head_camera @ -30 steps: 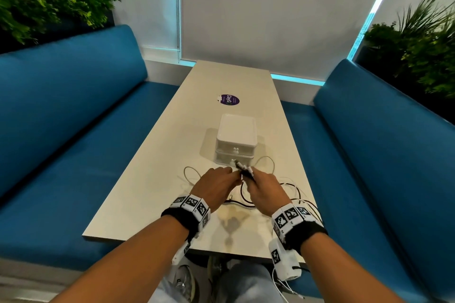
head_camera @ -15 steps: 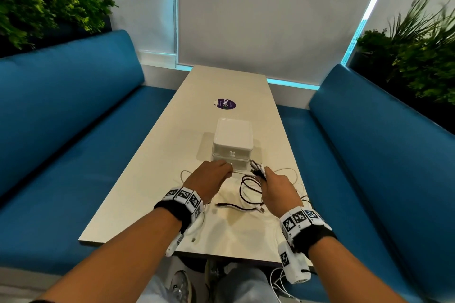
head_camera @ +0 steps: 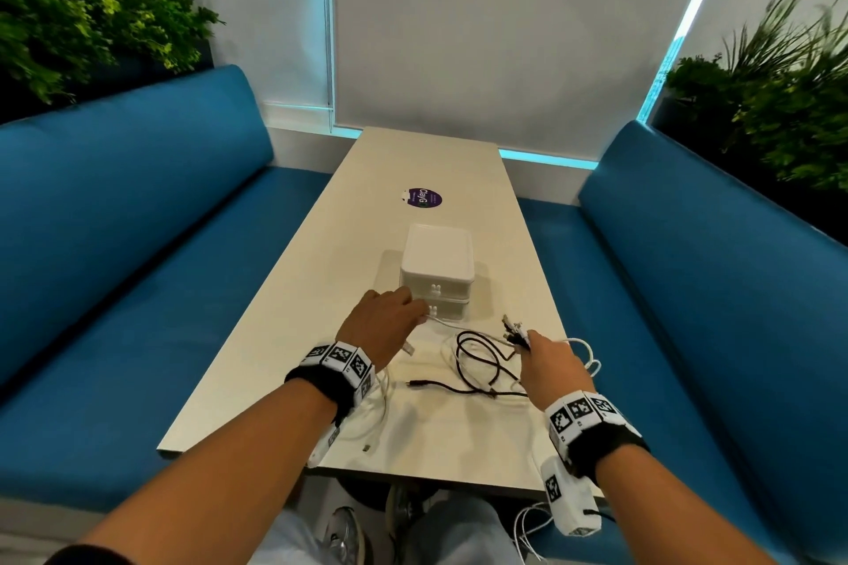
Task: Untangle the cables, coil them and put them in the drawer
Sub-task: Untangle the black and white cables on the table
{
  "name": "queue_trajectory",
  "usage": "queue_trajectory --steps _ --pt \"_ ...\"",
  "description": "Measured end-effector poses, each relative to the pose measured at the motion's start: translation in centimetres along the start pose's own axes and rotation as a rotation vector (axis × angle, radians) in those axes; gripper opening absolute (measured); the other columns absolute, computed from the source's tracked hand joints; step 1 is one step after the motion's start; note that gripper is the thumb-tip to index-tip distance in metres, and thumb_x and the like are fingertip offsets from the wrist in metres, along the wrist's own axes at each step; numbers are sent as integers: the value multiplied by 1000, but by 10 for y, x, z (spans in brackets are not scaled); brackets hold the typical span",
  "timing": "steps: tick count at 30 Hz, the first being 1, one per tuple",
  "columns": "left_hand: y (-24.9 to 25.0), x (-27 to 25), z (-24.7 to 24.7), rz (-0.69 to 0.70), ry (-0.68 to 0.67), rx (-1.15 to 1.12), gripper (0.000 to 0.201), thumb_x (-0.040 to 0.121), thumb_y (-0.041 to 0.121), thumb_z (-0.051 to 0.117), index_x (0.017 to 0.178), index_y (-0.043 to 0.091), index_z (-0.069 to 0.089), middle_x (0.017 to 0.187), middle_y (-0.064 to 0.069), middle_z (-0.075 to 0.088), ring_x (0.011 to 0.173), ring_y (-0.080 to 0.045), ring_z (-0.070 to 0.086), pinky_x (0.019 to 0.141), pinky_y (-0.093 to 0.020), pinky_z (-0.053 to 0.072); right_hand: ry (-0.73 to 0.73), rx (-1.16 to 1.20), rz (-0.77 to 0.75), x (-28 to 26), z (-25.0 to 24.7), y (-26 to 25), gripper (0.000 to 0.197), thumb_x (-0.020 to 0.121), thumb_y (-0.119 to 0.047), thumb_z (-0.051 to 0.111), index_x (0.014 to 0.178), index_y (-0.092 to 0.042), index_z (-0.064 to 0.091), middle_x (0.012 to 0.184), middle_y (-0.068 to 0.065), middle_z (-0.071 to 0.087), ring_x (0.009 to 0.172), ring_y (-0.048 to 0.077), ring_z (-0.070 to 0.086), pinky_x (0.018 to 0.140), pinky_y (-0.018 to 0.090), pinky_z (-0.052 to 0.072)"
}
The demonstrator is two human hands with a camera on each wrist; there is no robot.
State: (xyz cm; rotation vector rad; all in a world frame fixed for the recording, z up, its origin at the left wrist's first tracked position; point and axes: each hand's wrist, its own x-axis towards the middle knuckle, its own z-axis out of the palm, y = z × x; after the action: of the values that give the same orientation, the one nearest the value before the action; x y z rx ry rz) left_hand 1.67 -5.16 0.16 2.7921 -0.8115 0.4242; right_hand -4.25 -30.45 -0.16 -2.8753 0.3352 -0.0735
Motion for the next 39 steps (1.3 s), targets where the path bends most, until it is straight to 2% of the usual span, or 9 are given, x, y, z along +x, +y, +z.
queue_trajectory --steps 6,11,13,15,18,21,26,32,39 --pt "20 -4 4 -21 -41 15 15 102 31 45 114 30 54 98 1 49 62 -29 53 53 -32 39 123 228 -32 -7 -8 -30 25 101 -35 38 104 -15 54 87 15 65 78 38 61 63 36 45" --pt "44 1 -7 -72 1 -134 25 104 39 36 115 28 56 103 3 62 84 -28 62 64 -37 47 -48 548 -175 -19 -12 -62 24 99 -35 44 92 -22 63 74 3 70 68 22 64 63 35 51" --pt "46 -2 -9 -111 20 -254 23 104 36 39 114 27 57 103 1 67 87 -27 63 67 -37 48 -93 515 -212 -20 -11 -63 22 99 -30 44 90 -24 63 72 1 71 64 14 62 64 33 51" --pt "42 -10 -7 -138 -60 -305 19 102 37 44 114 26 54 98 -3 69 84 -29 63 69 -37 49 -91 382 -196 -17 -7 -55 22 98 -33 44 100 -22 63 85 6 70 78 25 64 69 36 51" --pt "25 -25 1 -183 -229 -355 20 100 38 48 114 25 56 103 2 70 88 -23 64 81 -37 52 -128 73 -102 -15 0 -35 26 99 -33 42 107 -17 61 101 13 67 91 33 63 71 34 47" --pt "4 -39 4 -240 -244 -392 25 102 26 46 122 22 59 116 5 66 102 -19 62 90 -32 48 -102 -30 66 -14 -3 -11 22 96 -19 41 102 -13 62 103 11 67 91 31 65 70 33 47" --pt "-25 -54 6 -209 -410 -254 42 91 4 42 119 28 61 116 5 61 106 -18 59 89 -27 45 -24 42 224 -9 -10 9 17 97 -22 41 90 -12 53 102 15 62 86 35 59 72 35 47" --pt "-15 -68 8 -37 -520 16 43 84 26 55 123 44 57 124 6 49 118 -18 43 101 -37 28 57 109 117 -10 -6 -5 23 100 -33 40 93 -12 50 86 11 59 76 33 57 72 40 51" --pt "-8 -74 19 69 -394 199 17 89 32 59 103 30 69 116 2 50 110 -23 43 91 -39 30 6 242 14 -21 -3 -19 24 101 -35 41 93 -13 45 81 8 57 74 31 54 62 35 39"
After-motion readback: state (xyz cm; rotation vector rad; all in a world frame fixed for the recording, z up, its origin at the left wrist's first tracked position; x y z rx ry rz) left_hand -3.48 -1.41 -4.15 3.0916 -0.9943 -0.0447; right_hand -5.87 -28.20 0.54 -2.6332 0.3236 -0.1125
